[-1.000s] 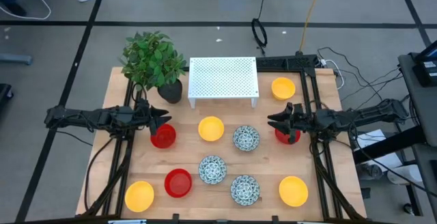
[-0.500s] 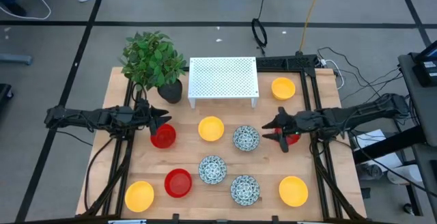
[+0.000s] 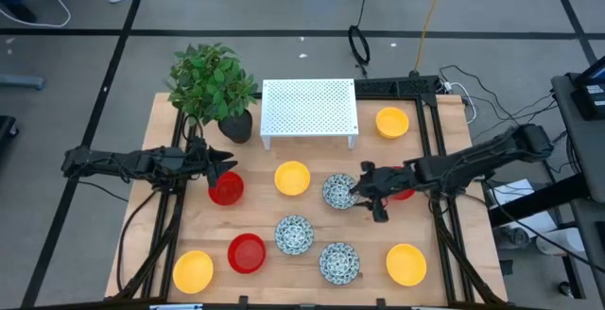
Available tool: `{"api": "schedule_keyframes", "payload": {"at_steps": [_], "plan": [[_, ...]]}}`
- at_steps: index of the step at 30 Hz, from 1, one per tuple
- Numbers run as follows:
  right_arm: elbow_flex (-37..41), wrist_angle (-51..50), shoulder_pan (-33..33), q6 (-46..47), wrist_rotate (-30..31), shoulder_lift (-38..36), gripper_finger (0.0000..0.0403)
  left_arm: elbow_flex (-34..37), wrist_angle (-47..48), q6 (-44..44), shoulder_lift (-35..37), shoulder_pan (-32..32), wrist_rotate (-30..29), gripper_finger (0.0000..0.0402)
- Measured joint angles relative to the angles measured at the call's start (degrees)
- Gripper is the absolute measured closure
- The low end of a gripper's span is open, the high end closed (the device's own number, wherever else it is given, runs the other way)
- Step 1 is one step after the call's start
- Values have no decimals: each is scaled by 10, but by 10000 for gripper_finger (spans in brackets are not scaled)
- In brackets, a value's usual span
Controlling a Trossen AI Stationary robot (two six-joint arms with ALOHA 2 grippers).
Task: Pick & Place Mini bowls
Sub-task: Put the blue patterned bowl on the shelf
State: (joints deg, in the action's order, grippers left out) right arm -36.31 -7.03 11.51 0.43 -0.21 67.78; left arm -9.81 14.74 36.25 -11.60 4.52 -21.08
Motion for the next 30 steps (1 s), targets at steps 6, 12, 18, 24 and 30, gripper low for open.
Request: {"api": "schedule_keyframes", "payload": {"at_steps": [6, 12, 18, 24, 30], "plan": [[-43, 0, 18, -104, -1, 80, 218, 0, 0, 0, 0, 0, 0, 185], [-52, -1, 32, -123, 3, 125, 219, 0, 0, 0, 0, 0, 0, 185], [-52, -7, 32, -122, 90, 168, 227, 0, 0, 0, 0, 0, 0, 185], [-52, -11, 32, -135, 92, 185, 282, 0, 0, 0, 0, 0, 0, 185], [-51, -14, 30, -138, 94, 176, 389, 0, 0, 0, 0, 0, 0, 185]]}}
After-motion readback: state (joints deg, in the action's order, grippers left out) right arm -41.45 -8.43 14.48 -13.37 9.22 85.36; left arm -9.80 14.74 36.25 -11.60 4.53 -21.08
